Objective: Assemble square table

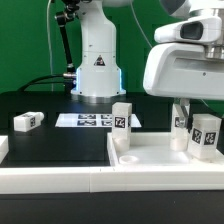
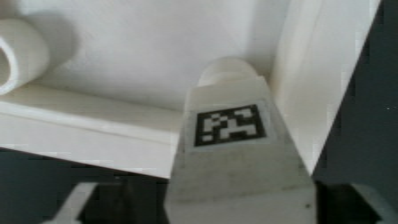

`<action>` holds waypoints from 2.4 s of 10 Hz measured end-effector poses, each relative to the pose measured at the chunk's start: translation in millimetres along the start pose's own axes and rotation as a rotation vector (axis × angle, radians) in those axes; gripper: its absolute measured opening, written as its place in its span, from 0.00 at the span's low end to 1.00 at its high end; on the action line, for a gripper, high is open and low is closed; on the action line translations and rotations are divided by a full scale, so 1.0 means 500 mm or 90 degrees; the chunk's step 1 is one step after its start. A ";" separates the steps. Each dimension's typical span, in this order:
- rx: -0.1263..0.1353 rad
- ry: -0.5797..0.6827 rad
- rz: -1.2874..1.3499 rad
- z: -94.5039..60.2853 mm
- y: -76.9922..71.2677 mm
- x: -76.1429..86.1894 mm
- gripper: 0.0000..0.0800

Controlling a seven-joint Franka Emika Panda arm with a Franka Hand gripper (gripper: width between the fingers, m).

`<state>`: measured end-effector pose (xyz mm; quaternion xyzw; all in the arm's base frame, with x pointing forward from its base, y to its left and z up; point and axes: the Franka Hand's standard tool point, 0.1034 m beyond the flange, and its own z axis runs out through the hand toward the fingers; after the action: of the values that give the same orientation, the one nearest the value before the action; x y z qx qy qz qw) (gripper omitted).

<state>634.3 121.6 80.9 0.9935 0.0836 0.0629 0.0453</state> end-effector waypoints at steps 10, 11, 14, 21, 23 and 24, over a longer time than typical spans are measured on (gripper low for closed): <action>0.001 -0.002 0.297 0.004 0.000 -0.002 0.36; 0.008 0.011 0.357 0.006 0.002 0.000 0.36; 0.024 0.018 0.523 0.007 0.013 -0.003 0.36; 0.020 0.005 0.772 0.008 0.022 -0.010 0.36; 0.018 -0.003 0.865 0.008 0.023 -0.013 0.36; 0.019 -0.007 0.933 0.009 0.022 -0.017 0.36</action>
Offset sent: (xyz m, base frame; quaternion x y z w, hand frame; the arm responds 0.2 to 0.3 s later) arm 0.0000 0.0000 0.0000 0.0000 0.0000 0.0650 0.9979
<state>628.4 109.2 76.7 0.7954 -0.6015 0.0708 -0.0217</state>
